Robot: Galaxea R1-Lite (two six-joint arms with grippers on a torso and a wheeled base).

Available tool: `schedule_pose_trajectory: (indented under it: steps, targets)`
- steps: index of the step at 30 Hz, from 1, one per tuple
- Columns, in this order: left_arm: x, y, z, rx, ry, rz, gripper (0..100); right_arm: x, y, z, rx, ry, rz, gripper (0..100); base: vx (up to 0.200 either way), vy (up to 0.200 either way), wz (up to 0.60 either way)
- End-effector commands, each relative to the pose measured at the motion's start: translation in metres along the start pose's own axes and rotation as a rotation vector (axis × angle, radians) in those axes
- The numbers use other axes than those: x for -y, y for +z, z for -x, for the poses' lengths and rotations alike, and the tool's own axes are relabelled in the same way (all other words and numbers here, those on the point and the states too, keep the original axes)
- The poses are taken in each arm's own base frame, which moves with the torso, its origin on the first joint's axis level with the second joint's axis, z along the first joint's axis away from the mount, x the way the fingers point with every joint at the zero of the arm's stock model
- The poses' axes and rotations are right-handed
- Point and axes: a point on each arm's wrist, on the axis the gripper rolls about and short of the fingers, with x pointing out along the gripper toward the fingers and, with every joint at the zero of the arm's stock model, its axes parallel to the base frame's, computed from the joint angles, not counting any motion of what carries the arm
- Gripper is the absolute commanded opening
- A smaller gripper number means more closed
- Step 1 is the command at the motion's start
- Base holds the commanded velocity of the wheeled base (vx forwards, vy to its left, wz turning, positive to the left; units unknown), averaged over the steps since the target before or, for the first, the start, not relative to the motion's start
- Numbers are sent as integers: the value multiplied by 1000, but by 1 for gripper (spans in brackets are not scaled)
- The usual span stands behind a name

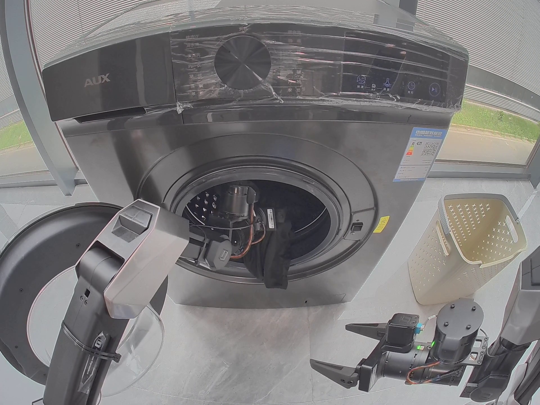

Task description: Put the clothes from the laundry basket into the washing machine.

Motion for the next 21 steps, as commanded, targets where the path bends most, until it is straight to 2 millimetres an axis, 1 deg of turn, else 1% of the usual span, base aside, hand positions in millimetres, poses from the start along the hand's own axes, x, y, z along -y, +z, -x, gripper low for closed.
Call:
schedule_pose_trajectory:
  steps: [1, 5, 11, 17, 18, 21]
  targets:
    - [14, -9, 10, -51, -49, -16, 100, 0, 0, -1, -1, 0, 0, 100, 0, 0, 0]
    - [11, -22, 10, -125, -40, -33, 100, 0, -1, 0, -3, -1, -1, 100, 0, 0, 0]
    - [2, -44, 5, -186, -20, -85, 100, 0, -1, 0, -5, 2, 0, 100, 0, 0, 0]
    - [0, -55, 3, -216, -15, -92, 100, 0, -1, 0, -5, 2, 0, 100, 0, 0, 0]
    - [0, -58, 4, -224, -15, -97, 0, 0, -1, 0, -5, 2, 0, 100, 0, 0, 0]
    - [-1, -60, 2, -225, -16, -109, 0, 0, -2, -1, -8, 1, 0, 100, 0, 0, 0]
